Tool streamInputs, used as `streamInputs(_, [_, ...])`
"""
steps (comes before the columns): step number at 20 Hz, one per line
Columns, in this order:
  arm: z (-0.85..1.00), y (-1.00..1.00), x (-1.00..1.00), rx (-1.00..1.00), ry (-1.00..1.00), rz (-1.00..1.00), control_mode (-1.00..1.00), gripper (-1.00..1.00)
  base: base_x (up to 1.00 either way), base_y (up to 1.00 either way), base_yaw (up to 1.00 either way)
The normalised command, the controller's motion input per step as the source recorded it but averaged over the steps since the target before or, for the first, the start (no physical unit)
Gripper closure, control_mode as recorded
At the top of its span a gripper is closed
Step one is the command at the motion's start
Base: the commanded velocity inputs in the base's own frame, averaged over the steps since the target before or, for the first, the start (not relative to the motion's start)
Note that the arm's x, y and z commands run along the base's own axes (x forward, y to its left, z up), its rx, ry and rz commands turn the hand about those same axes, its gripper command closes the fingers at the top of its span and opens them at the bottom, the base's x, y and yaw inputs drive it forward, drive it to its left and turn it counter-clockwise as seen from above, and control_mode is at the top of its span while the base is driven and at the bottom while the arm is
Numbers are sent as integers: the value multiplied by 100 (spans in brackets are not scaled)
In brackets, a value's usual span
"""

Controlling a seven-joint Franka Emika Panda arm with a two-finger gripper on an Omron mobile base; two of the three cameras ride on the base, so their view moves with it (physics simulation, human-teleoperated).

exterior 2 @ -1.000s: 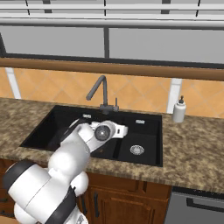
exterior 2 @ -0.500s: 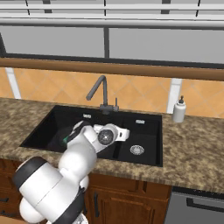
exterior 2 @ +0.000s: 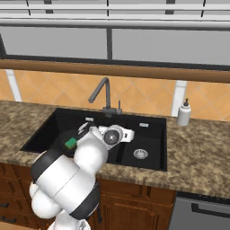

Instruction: Pick the pan and sponge and place them into the sink. Then turn on the water.

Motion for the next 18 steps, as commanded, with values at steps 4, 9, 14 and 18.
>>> streamInputs(4, [-4, 0, 26, 0, -18, 0, -100, -100, 0, 0, 0])
streamInputs(9, [1, 6, 7, 0, -27, 0, -100, -100, 0, 0, 0])
streamInputs(14, [18, 17, 12, 0, -20, 0, -100, -100, 0, 0, 0])
streamInputs(18, [52, 5, 4, 3, -6, 0, -100, -100, 0, 0, 0])
